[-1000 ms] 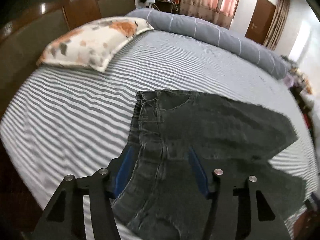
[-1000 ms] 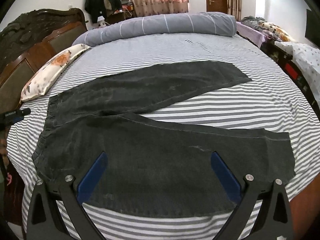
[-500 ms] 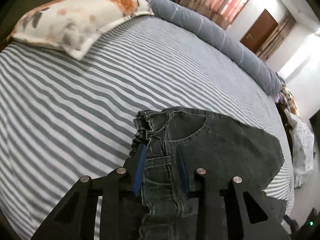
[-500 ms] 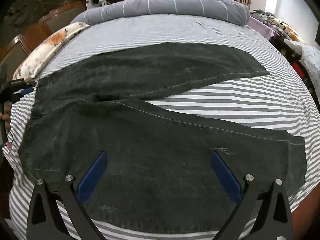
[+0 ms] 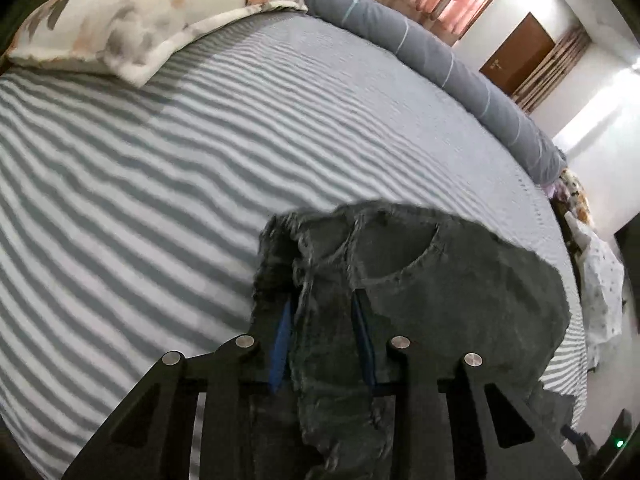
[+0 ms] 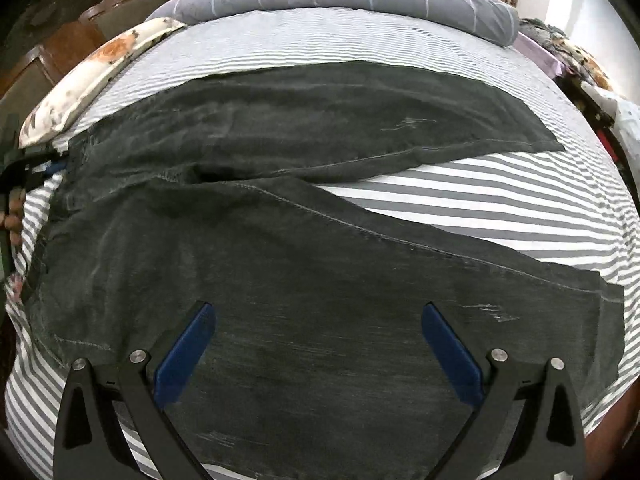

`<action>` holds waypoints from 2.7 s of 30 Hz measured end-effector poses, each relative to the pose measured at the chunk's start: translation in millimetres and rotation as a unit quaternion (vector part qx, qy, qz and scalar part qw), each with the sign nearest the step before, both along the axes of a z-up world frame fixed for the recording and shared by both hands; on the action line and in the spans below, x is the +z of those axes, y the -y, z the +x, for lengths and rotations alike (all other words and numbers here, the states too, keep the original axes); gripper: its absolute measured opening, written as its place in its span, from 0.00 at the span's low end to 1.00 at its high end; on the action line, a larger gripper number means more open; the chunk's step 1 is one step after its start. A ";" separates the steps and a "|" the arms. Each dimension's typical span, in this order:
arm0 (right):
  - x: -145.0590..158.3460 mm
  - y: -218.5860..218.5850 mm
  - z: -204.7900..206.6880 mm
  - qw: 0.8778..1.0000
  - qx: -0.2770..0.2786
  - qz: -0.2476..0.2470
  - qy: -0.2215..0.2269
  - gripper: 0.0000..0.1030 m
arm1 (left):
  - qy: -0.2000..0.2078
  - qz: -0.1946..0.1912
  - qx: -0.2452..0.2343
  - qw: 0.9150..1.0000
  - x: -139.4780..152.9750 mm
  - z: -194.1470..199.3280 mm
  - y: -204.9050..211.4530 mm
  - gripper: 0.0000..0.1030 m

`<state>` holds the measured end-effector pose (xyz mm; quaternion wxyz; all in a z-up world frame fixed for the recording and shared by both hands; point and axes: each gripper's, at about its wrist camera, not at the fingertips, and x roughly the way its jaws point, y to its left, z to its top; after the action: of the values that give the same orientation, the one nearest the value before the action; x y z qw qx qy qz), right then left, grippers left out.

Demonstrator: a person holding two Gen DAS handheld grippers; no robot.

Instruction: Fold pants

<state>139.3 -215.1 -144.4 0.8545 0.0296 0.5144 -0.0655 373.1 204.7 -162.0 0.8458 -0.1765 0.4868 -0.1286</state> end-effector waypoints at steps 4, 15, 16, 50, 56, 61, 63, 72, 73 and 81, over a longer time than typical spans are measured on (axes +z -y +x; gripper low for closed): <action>-3.9 -4.6 3.1 1.000 0.007 -0.005 -0.005 0.99 | 0.004 -0.011 0.007 1.000 -0.4 24.3 0.3 0.30; -1.4 1.3 19.5 1.000 0.007 0.008 0.001 0.99 | 0.026 -0.007 0.051 0.998 -9.2 29.9 0.7 0.10; 1.1 2.3 23.9 1.000 0.010 0.008 0.004 0.99 | 0.032 -0.011 0.048 0.998 -8.3 28.3 -1.2 0.07; -4.6 -71.6 371.4 0.852 0.480 0.002 -0.208 0.53 | 0.194 -0.110 -0.027 0.974 82.7 -58.3 -8.2 0.05; -2.6 -48.7 366.2 0.859 0.471 0.009 -0.201 0.09 | 0.190 -0.097 -0.017 0.977 76.7 -50.9 -5.4 0.05; 24.5 -50.9 337.9 0.881 0.454 -0.036 -0.127 0.07 | 0.183 -0.073 0.003 0.980 70.3 -44.9 -5.3 0.05; 39.0 -53.3 320.8 0.893 0.435 -0.056 -0.098 0.07 | 0.180 -0.062 0.007 0.982 71.1 -44.0 -4.4 0.05; 94.2 -67.3 227.3 0.925 0.353 -0.138 -0.007 0.07 | 0.192 -0.006 -0.041 0.981 97.5 -76.8 7.5 0.06; 96.8 -67.4 216.9 0.929 0.343 -0.140 -0.002 0.07 | 0.192 -0.003 -0.046 0.980 100.1 -82.5 8.3 0.06; 98.0 -45.6 103.9 0.945 0.280 -0.163 0.041 0.07 | 0.184 0.035 -0.085 0.979 114.3 -159.2 16.7 0.06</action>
<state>243.2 -169.5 -46.4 0.8522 -0.2525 0.4484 0.0945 213.9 188.0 -47.7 0.9127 -0.0779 0.3402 -0.2127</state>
